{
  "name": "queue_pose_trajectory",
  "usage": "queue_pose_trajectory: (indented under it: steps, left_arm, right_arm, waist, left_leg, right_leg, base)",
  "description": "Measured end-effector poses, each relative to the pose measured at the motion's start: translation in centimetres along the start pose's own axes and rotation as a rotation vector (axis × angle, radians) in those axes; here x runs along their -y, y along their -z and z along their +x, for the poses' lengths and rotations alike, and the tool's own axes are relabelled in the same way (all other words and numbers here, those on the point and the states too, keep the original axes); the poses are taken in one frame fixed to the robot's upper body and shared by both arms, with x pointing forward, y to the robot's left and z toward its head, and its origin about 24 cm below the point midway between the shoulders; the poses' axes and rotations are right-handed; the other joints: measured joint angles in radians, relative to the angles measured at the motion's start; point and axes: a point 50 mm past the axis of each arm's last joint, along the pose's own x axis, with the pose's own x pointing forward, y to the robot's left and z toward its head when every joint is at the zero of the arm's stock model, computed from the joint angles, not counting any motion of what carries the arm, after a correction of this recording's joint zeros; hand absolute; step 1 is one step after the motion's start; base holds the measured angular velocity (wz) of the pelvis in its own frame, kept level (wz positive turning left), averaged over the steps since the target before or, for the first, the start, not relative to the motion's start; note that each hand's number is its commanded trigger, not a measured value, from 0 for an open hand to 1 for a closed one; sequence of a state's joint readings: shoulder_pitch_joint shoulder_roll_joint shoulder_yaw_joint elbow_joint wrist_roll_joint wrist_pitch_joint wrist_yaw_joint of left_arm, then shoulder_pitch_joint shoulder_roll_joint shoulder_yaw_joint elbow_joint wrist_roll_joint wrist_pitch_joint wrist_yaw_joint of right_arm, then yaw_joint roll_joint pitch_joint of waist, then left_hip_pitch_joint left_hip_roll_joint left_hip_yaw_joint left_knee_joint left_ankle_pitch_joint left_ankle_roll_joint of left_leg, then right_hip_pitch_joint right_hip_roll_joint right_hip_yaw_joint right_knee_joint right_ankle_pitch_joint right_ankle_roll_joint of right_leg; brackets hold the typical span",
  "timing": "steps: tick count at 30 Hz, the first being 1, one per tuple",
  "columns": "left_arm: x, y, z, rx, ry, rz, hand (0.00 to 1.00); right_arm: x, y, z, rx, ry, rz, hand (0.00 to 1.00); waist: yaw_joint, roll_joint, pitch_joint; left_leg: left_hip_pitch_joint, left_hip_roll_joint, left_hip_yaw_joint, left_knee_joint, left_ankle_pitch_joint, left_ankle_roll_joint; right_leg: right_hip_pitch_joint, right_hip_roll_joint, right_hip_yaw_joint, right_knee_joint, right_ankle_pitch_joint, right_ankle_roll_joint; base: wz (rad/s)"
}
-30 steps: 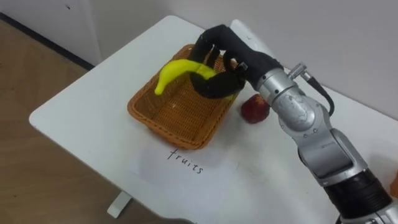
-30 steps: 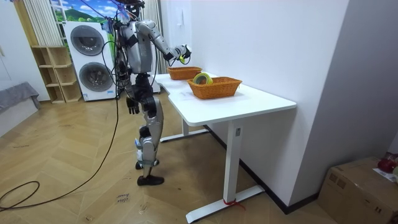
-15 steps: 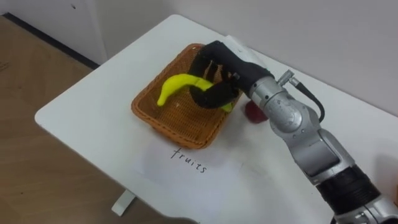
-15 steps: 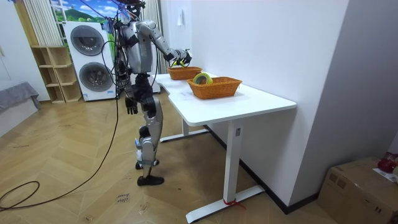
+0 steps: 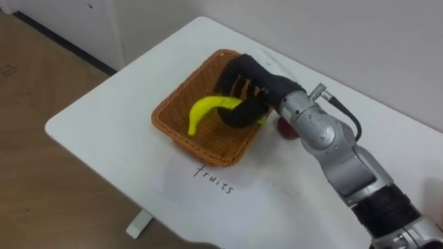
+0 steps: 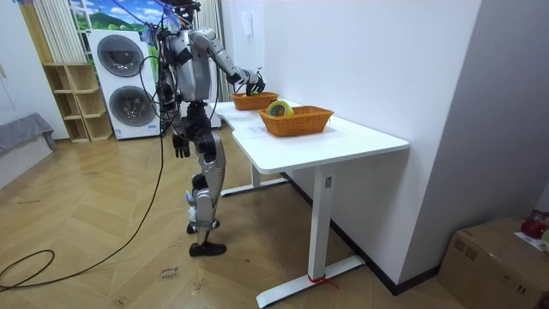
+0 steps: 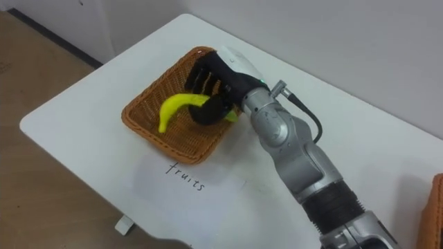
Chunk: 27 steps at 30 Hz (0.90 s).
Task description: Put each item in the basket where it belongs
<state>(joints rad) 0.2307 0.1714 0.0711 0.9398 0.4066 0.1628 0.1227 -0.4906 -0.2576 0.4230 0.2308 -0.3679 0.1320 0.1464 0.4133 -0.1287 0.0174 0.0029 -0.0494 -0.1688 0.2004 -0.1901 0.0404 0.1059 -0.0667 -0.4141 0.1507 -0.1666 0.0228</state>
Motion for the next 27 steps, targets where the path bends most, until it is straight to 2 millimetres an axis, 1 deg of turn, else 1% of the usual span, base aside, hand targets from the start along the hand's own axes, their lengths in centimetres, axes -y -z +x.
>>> queue_pose_trajectory:
  steps: [10,23,27]
  left_arm:
    - [0.22,-0.04,-0.02,0.005,0.03,0.015,0.0]
    - [0.3,-0.07,-0.02,0.006,0.051,0.016,0.0]
    - [0.32,-0.04,-0.02,0.005,0.052,0.016,0.0]
  right_arm:
    - [0.0,-0.01,0.0,0.001,0.0,0.0,0.0]
    - [-0.01,-0.01,0.0,0.001,-0.001,0.004,0.0]
    - [-0.01,-0.01,0.0,0.001,-0.001,0.005,0.0]
  waist:
    - [0.0,-0.008,0.0023]
    - [0.0,-0.008,0.0035]
    - [0.0,-0.009,0.0062]
  left_leg:
    - [0.0,0.0,0.0,0.001,0.0,0.0]
    - [-0.001,0.0,0.0,0.001,0.0,0.0]
    - [-0.006,0.0,0.0,0.001,0.0,0.0]
  right_leg:
    - [0.001,0.0,0.0,0.0,0.0,0.0]
    - [0.001,0.0,0.0,0.0,0.0,0.0]
    - [0.0,0.0,0.0,0.0,0.0,0.0]
  base:
    - [0.0]
    - [0.0]
    - [0.0]
